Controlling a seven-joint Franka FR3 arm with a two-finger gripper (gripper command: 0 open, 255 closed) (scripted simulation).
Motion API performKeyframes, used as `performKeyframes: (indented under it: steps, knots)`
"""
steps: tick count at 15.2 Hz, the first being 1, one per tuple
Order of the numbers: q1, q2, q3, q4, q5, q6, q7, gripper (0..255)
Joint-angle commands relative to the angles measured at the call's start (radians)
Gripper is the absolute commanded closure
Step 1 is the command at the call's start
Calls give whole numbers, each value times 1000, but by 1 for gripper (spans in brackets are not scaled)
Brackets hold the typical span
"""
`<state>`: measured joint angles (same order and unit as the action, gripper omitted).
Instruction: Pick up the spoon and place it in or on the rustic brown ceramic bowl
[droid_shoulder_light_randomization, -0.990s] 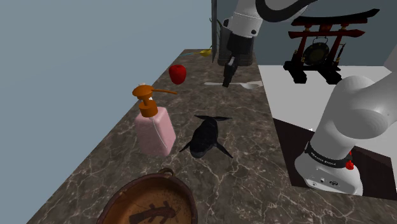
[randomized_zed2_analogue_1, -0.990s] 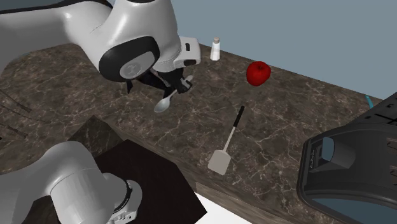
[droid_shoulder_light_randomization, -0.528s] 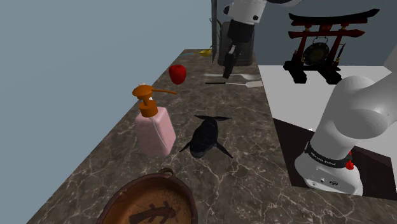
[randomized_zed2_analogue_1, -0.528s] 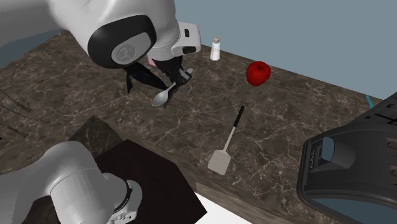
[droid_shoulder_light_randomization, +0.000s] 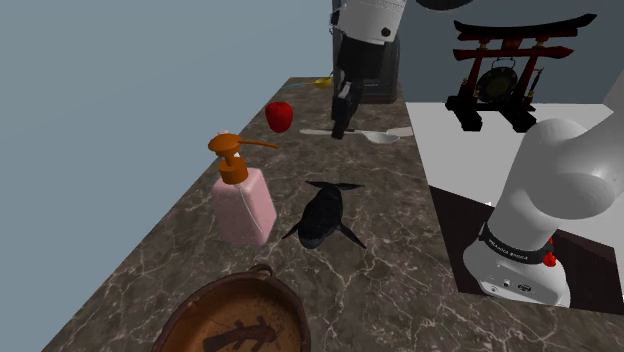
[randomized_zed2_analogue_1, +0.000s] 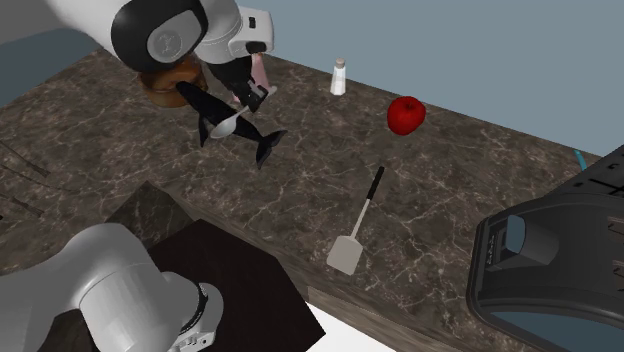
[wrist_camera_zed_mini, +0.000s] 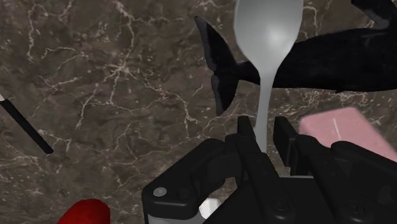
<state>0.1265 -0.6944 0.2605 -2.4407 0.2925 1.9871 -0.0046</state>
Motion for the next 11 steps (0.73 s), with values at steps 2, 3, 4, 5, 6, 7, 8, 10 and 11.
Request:
performKeyframes:
  steps: [2,3,4,5,6,7,8,10,11]
  knots:
    - [21,13,66,26,21,3,76,255]
    - [26,25,90,39,27,8,102,255]
    - [30,37,114,52,32,12,127,255]
    - [33,50,137,67,35,17,152,255]
    - [36,65,161,83,38,21,178,255]
    - [38,80,185,99,40,26,204,255]
    - [40,96,210,117,40,31,230,255]
    - [38,132,260,156,38,39,283,255]
    - [37,151,285,177,35,44,310,255]
